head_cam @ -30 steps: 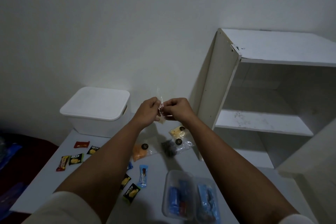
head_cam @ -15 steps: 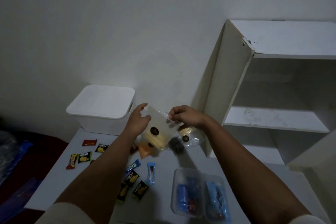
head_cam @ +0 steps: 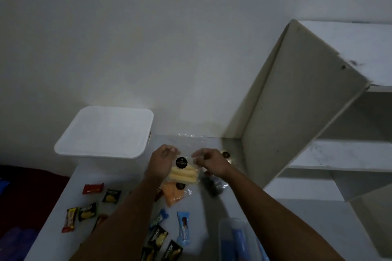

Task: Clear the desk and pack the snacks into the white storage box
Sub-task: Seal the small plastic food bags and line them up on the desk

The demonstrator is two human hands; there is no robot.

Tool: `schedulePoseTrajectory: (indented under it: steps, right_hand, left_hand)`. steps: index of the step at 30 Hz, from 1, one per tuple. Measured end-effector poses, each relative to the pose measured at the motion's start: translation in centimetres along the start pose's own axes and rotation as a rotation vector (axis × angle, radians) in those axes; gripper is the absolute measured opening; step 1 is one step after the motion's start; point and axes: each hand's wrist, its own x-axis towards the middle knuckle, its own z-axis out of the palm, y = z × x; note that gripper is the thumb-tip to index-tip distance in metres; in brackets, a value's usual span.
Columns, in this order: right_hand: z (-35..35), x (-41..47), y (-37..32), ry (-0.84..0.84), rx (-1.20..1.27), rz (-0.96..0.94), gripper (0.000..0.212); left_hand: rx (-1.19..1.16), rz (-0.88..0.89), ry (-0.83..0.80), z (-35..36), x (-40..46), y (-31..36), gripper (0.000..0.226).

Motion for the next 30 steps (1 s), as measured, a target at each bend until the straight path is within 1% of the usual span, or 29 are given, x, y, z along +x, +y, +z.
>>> schedulePoseTrajectory:
  steps: [1, 3, 5, 6, 8, 12, 14, 16, 17, 19, 20, 22, 23, 24, 26, 28, 30]
  right_hand:
    - [0.7, 1.4, 0.7, 0.039, 0.032, 0.032, 0.014]
    - [1.7, 3.9, 1.5, 0.119, 0.113, 0.111, 0.019]
    - [2.5, 7.4, 2.5, 0.197, 0.158, 0.168, 0.026]
    - [2.6, 8.8, 2.9, 0.226, 0.161, 0.177, 0.028]
    - [3.3, 12.3, 3.6, 0.264, 0.136, 0.169, 0.031]
    - [4.4, 18.4, 3.8, 0.279, 0.089, 0.126, 0.033]
    - [4.7, 21.3, 3.9, 0.274, 0.075, 0.140, 0.035]
    - [4.9, 23.6, 3.4, 0.258, 0.081, 0.151, 0.034]
    - [4.9, 24.4, 2.8, 0.245, 0.089, 0.164, 0.031]
    - [5.0, 25.5, 1.8, 0.216, 0.117, 0.205, 0.015]
    - [5.0, 26.0, 1.5, 0.212, 0.105, 0.230, 0.010]
    - [4.8, 26.1, 1.6, 0.223, -0.019, 0.268, 0.033]
    - [4.7, 25.4, 1.8, 0.233, -0.093, 0.278, 0.041]
    - [4.5, 24.6, 2.2, 0.240, -0.162, 0.275, 0.044]
    - [3.9, 22.1, 3.0, 0.255, -0.287, 0.280, 0.042]
    - [3.1, 19.4, 3.9, 0.235, -0.398, 0.327, 0.041]
    - [2.7, 17.2, 4.9, 0.149, -0.516, 0.398, 0.035]
  left_hand:
    - [0.046, 0.016, 0.013, 0.1, 1.1, -0.8, 0.012]
    - [0.125, 0.036, 0.021, 0.4, 2.7, -2.1, 0.010]
    - [0.165, -0.029, 0.028, 1.0, 4.8, -3.3, 0.027]
    - [0.176, -0.087, 0.043, 1.3, 5.6, -3.6, 0.038]
    - [0.144, -0.195, 0.061, 1.8, 8.0, -4.9, 0.051]
    - [0.064, -0.293, 0.019, 2.4, 12.5, -6.9, 0.065]
    - [0.036, -0.311, 0.033, 2.4, 14.2, -7.0, 0.070]
    - [0.063, -0.298, 0.066, 2.2, 15.7, -7.0, 0.074]
    - [0.071, -0.288, 0.084, 2.2, 16.4, -7.2, 0.077]
    - [0.059, -0.299, 0.103, 1.9, 17.5, -7.8, 0.086]
    - [0.056, -0.314, 0.106, 1.9, 18.2, -8.9, 0.090]
    - [0.052, -0.334, 0.095, 1.9, 18.8, -11.0, 0.094]
    - [0.039, -0.343, 0.087, 1.9, 18.3, -10.8, 0.094]
    - [0.014, -0.354, 0.091, 1.8, 17.3, -9.4, 0.090]
    - [0.055, -0.365, 0.094, 1.9, 15.2, -8.2, 0.069]
    - [0.213, -0.325, 0.048, 1.9, 13.2, -8.5, 0.050]
    - [0.428, -0.231, -0.044, 1.6, 11.0, -8.9, 0.043]
